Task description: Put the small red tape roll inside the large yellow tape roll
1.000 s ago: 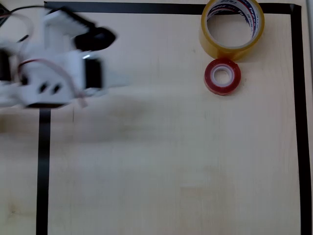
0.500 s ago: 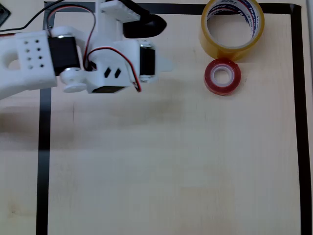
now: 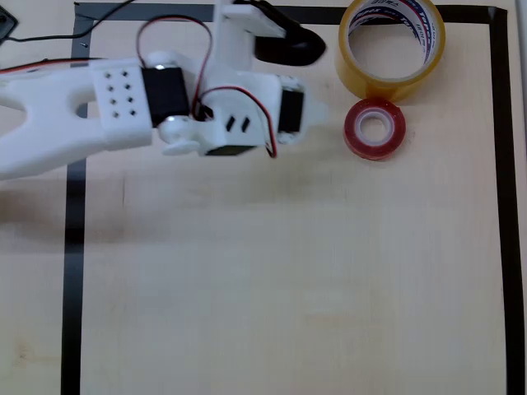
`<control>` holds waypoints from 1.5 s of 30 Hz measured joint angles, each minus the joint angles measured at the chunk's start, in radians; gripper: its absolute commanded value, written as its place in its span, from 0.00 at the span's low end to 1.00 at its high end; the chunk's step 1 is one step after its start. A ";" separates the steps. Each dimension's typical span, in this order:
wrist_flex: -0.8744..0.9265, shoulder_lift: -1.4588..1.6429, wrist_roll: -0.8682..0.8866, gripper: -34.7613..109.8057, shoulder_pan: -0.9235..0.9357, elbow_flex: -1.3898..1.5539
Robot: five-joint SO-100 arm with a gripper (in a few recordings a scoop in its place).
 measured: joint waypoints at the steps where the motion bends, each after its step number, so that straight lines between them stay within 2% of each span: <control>1: 0.000 -0.017 0.026 0.24 0.008 -0.021; 10: 0.000 -0.067 0.344 0.24 0.055 -0.081; 19: -0.046 -0.086 0.568 0.24 0.034 -0.089; 24: -0.049 -0.183 0.669 0.24 0.018 -0.186; 45: -0.049 -0.410 0.773 0.24 0.041 -0.400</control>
